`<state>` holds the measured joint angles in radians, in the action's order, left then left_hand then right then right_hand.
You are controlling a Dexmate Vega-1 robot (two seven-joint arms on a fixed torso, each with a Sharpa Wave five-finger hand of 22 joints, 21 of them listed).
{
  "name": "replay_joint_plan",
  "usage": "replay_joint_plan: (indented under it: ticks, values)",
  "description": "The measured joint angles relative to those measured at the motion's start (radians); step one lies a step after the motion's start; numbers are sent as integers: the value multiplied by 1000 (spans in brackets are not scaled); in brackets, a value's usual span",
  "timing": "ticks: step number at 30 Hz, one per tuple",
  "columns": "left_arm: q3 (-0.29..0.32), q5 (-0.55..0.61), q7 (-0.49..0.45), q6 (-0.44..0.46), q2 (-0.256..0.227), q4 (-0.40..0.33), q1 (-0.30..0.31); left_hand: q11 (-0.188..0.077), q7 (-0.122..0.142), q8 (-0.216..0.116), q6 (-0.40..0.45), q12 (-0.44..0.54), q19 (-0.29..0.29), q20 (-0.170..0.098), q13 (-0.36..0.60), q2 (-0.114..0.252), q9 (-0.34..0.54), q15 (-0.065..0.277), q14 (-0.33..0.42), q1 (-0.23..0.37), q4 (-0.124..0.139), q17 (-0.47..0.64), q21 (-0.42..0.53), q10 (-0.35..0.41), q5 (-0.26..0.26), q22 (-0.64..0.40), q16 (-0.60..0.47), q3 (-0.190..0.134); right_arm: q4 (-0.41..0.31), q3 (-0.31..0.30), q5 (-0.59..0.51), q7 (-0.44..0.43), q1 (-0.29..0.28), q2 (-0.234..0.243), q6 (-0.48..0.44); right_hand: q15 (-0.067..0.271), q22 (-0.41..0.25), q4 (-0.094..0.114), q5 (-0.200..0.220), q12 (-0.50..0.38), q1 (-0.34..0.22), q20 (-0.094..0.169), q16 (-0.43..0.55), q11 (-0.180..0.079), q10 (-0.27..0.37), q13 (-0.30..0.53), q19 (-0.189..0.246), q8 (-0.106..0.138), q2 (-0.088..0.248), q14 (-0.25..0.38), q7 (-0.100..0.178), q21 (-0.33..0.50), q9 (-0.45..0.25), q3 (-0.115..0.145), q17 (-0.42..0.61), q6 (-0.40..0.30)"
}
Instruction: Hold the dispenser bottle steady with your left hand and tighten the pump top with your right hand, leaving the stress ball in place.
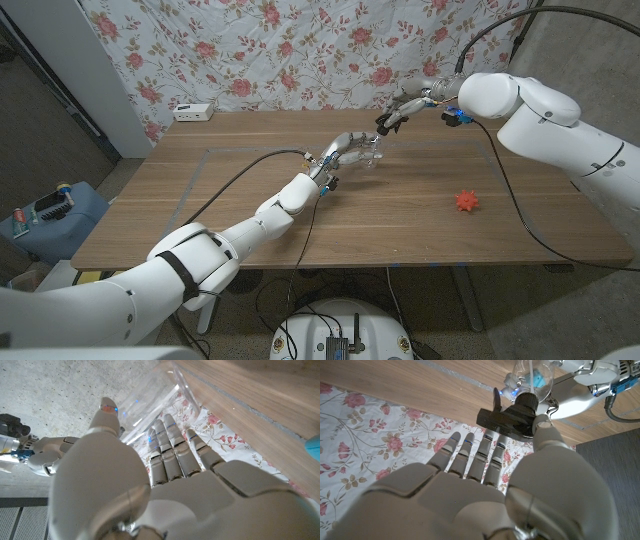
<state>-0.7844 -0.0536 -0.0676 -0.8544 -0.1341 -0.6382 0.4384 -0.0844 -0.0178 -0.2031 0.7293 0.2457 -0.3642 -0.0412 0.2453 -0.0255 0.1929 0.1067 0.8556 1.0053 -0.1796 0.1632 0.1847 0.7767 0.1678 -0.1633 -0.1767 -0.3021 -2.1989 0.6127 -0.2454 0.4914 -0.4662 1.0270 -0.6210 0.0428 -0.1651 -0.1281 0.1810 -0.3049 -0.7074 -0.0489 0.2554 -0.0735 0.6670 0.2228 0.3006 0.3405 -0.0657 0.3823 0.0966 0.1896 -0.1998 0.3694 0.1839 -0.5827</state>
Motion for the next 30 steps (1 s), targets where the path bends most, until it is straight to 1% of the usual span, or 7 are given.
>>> replay_joint_plan:
  ticks: [3, 14, 19, 23, 25, 28, 30]
  values:
    - [-1, 0, 0, 0, -1, -1, 0, -1, 0, 1, 0, -1, 0, 0, 3, 0, 0, 0, 0, 0, 0, 0, 0, 1, 0, 0, 0, 0, 0, 0, -4, 0, 0, 0, -15, 0, 0, 3, 0, 0, 8, 6, 0, 2, 9, 0, 6, 2, -2, 7, 0, 0, 0, -3, 0, -7]
    - [-2, 11, -9, 4, -3, -5, 0, -1, 0, -1, 0, -4, 0, 0, 4, 0, 0, 0, 0, 0, 0, 0, 0, 1, 3, 0, 0, 0, -16, 19, -15, 3, 13, -8, -67, 2, 0, 4, 0, -14, 17, 1, 4, 7, 71, 0, 11, 12, 2, 38, -7, 0, 0, -4, 0, -66]
    - [-2, 12, -10, 5, -2, -5, 0, -1, 0, -1, 0, -4, 0, 0, 4, 0, 0, 0, 0, 0, -4, 0, 0, 1, 3, 0, 0, -4, -23, 36, -18, 15, 29, -11, -88, 0, 0, 0, 0, -14, 22, 4, 4, 6, 80, -4, 15, 19, 2, 47, -13, 0, 0, -8, 0, -77]
    - [-3, 12, -10, 5, 0, -1, 0, -1, 0, -1, 0, -4, 0, 0, 3, 0, 0, 2, 2, 0, -4, 0, 0, 1, 3, 0, 1, -4, -25, 43, -18, 21, 35, -11, -100, 4, 0, 4, 0, -17, 30, 3, 4, 8, 96, -5, 21, 19, 4, 61, -16, 0, 0, -12, 0, -91]
    - [-4, 12, -11, 5, 1, 4, -2, -1, 2, -1, 2, -4, 0, 0, 3, 0, 0, 2, 2, 0, -4, 0, 0, 1, 3, 0, 1, -4, -27, 49, -19, 23, 41, -12, -107, 1, 0, 4, 0, -21, 37, 2, 4, 7, 111, -5, 24, 19, 5, 70, -16, 0, 0, -12, 0, -110]
    - [-5, 12, -11, 5, 4, 11, -6, -1, 1, -1, 5, -4, 0, 0, 3, 0, 0, 2, 2, 0, -4, 0, 0, 1, 3, 0, 1, -4, -27, 52, -23, 25, 46, -12, -117, 4, 0, 8, -4, -28, 39, 2, 7, 11, 136, -5, 31, 29, 8, 86, -14, 0, 0, -17, 0, -133]
    - [-5, 12, -11, 3, 7, 17, -8, -1, 0, 0, 7, -4, 0, 0, 3, 0, 0, 2, 2, 0, -4, 0, 0, 1, 3, 0, 1, -4, -31, 59, -25, 26, 49, -12, -124, 4, 0, 8, -4, -28, 40, 3, 8, 5, 148, -5, 32, 29, 8, 89, -14, 0, 0, -17, 0, -139]
